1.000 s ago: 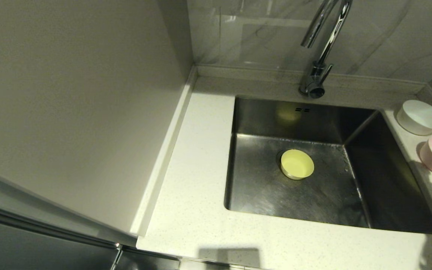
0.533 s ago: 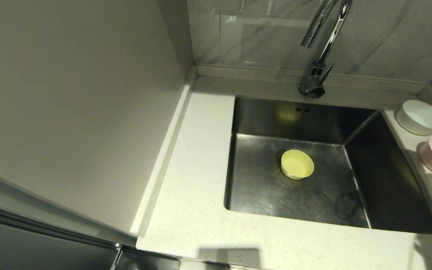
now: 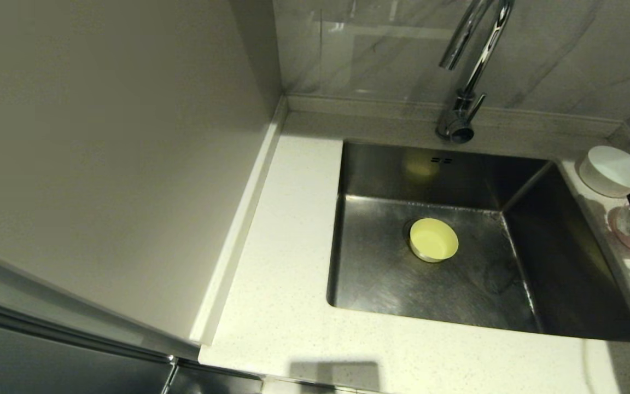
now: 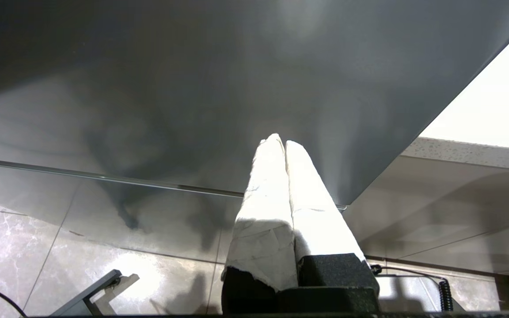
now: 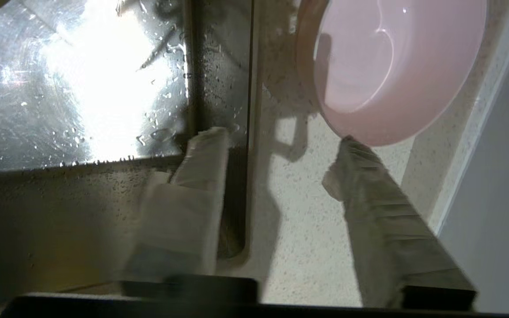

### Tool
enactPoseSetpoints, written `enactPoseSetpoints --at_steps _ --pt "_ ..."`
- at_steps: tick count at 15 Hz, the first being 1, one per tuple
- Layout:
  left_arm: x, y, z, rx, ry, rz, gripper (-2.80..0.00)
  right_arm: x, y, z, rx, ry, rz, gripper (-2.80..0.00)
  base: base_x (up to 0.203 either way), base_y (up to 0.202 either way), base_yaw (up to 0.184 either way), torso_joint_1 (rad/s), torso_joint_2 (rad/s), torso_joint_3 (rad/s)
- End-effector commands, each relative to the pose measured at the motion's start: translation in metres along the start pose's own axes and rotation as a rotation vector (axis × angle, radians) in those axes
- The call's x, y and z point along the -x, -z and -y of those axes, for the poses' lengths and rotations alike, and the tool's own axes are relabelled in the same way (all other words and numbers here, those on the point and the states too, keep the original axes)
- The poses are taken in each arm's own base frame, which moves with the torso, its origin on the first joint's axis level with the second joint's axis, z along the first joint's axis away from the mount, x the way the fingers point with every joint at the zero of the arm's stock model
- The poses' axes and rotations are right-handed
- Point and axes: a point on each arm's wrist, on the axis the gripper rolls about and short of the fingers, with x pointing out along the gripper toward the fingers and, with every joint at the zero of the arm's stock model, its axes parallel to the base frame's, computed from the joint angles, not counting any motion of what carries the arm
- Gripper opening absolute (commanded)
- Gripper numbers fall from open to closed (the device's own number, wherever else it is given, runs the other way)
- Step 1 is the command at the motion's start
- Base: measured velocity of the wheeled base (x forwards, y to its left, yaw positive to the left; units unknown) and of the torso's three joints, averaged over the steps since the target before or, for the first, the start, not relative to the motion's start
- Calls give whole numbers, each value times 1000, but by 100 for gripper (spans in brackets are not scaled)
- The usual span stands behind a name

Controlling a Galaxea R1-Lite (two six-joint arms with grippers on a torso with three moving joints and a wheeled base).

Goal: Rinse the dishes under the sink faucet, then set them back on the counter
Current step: Put a bowl into the sink

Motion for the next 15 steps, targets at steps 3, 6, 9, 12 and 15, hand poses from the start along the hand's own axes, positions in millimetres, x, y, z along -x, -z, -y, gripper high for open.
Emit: enactPoseSetpoints --at_steps 3,6,9,12,15 --pt "0 0 0 0 0 2 -280 -29 -8 -3 0 -3 -45 0 0 0 0 0 0 0" --pt "0 0 0 0 0 2 -280 -59 -22 0 -31 16 -4 0 0 0 0 0 0 0" --pt "0 0 0 0 0 2 -280 -82 -33 10 -57 43 15 0 0 0 0 0 0 0" --pt "0 0 0 0 0 2 -280 -92 -35 18 -76 61 30 0 0 0 0 0 0 0" --pt "0 0 0 0 0 2 -280 -92 -34 21 -81 68 31 -280 0 0 0 0 0 0"
